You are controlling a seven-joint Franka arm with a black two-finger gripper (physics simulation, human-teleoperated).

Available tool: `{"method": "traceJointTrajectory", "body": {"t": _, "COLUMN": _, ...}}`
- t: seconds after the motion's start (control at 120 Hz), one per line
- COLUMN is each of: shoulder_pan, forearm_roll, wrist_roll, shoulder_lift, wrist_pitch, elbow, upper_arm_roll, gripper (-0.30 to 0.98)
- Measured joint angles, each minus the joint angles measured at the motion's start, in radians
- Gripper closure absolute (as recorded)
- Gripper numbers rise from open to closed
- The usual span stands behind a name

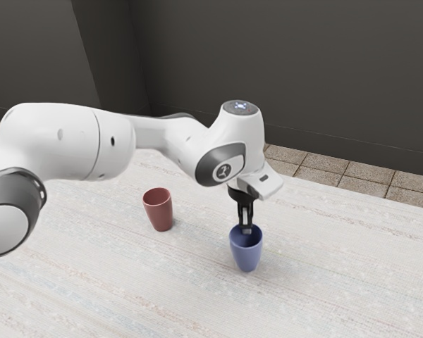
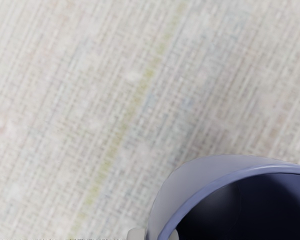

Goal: Place the right cup onto the left cup

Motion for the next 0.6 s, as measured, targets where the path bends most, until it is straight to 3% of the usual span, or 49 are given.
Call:
{"method": "traceJointTrajectory", "body": {"t": 0.1, "shoulder_pan": 0.004, "forearm_roll": 0.001, "wrist_roll": -0.014, "shoulder_lift": -0.037, "wrist_pitch": -0.011, "elbow": -0.011, "upper_arm_roll": 0.001, "gripper": 0.78}}
{"method": "traceJointTrajectory", "body": {"t": 0.317, "shoulder_pan": 0.088, "forearm_roll": 0.004, "wrist_roll": -0.043, "shoulder_lift": -0.246, "wrist_pitch": -0.047, "elbow": -0.173, "upper_arm_roll": 0.005, "gripper": 0.79}}
{"method": "traceJointTrajectory", "body": {"t": 0.6, "shoulder_pan": 0.165, "forearm_roll": 0.09, "wrist_roll": -0.066, "shoulder_lift": -0.326, "wrist_pitch": -0.105, "elbow": -0.197, "upper_arm_roll": 0.036, "gripper": 0.79}}
